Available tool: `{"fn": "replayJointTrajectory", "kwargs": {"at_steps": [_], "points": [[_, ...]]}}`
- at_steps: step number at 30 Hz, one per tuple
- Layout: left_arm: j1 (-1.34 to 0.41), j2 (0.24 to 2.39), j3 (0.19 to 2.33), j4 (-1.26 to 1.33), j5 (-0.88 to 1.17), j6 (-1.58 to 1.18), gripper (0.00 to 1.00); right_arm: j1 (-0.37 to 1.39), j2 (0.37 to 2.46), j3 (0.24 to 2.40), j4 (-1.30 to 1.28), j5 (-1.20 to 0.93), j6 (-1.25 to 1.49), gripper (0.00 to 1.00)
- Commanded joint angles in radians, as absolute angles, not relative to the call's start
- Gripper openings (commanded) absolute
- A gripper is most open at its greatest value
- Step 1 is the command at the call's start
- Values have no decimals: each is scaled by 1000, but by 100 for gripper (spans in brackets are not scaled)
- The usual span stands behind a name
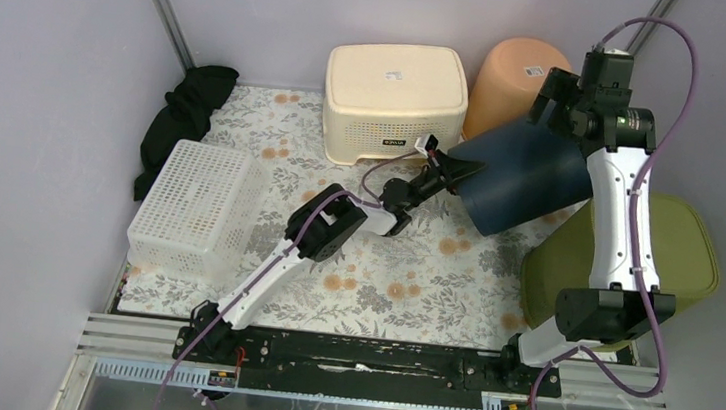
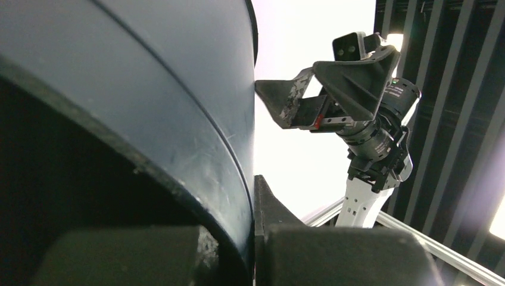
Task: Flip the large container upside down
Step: Turn the container upside down at the center of the board.
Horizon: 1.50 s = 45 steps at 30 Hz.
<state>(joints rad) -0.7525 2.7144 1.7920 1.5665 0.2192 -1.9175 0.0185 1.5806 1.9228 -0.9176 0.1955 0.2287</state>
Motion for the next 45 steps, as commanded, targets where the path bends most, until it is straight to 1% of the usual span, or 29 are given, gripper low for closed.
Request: {"fn": "replayJointTrajectory", "kwargs": {"at_steps": [1, 4, 12, 16, 20, 21, 23, 26, 31, 35, 37, 39, 43, 44, 45], "points": [[-746, 2741, 1682, 1647, 323, -1851, 0, 13, 1513, 1980, -831, 250, 224, 100], [-745, 2721, 1640, 1648, 345, -1829, 0, -5, 1568, 2041, -869, 276, 204, 100], [-741, 2717, 1610, 1651, 359, -1824, 0, -90, 1622, 2001, -853, 243, 225, 99], [-740, 2721, 1610, 1651, 364, -1821, 0, -105, 1640, 1971, -836, 195, 234, 99], [-740, 2727, 1618, 1651, 368, -1823, 0, -113, 1672, 1966, -830, 94, 246, 100], [-739, 2728, 1620, 1651, 370, -1823, 0, -113, 1689, 1968, -833, 76, 247, 98], [-739, 2732, 1629, 1649, 375, -1824, 0, -115, 1701, 1974, -839, 45, 242, 91], [-734, 2743, 1658, 1649, 398, -1827, 0, -115, 1699, 1983, -860, 34, 236, 77], [-723, 2754, 1688, 1646, 425, -1832, 0, -115, 1668, 1962, -873, 12, 229, 60], [-719, 2772, 1724, 1644, 434, -1842, 0, -115, 1632, 1964, -882, -35, 226, 36], [-721, 2782, 1742, 1643, 440, -1847, 1, -115, 1630, 1977, -893, -60, 225, 27], [-719, 2786, 1752, 1639, 453, -1848, 8, -115, 1625, 1987, -901, -91, 224, 20], [-707, 2769, 1711, 1631, 487, -1844, 37, -104, 1615, 1992, -914, -142, 219, 18], [-703, 2763, 1695, 1629, 498, -1842, 43, -94, 1616, 1991, -917, -147, 216, 18], [-698, 2754, 1677, 1624, 510, -1842, 46, -82, 1619, 1990, -921, -148, 211, 18]]}}
